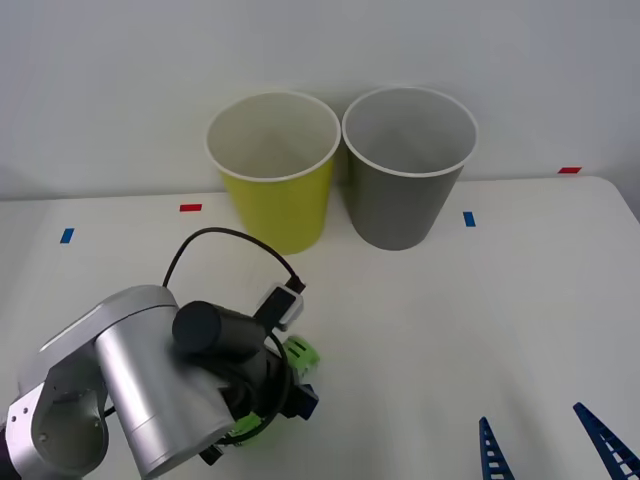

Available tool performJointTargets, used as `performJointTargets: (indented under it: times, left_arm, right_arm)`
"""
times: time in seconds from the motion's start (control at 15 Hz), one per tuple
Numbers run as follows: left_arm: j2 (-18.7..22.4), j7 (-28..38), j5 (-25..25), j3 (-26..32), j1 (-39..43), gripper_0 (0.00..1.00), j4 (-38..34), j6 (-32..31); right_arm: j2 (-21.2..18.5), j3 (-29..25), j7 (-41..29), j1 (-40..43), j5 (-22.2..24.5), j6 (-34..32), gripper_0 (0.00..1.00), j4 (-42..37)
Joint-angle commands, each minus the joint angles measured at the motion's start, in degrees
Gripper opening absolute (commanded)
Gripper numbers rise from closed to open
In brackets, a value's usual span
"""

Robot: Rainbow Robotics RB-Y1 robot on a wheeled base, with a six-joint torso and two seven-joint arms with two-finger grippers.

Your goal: Put cans in the gray bin and PET bottles in the light green bin.

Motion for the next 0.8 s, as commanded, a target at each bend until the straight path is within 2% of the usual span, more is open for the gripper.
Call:
performJointTargets:
  times: [0.07,0.27,0.47,0.8]
  left_arm:
    - [-3.4,-0.3,-0.7,0.0,-0.2,1.00,0.8,2.9]
    - [-5.9,-1.2,-2.4,-0.1,-0.2,1.00,2.4,3.9]
    - [-8.0,-6.1,-6.7,-0.3,-0.2,1.00,4.7,4.4]
    - [-11.3,-7.0,-8.2,-0.3,-0.8,1.00,8.6,4.8]
  right_arm:
    - [0.0,0.0,0.0,0.0,0.0,0.0,1.00,0.0]
    - [0.0,0.0,0.0,0.0,0.0,0.0,1.00,0.0]
    - [0.0,0.0,0.0,0.0,0.0,0.0,1.00,0.0]
    - [0.0,0.0,0.0,0.0,0.0,0.0,1.00,0.0]
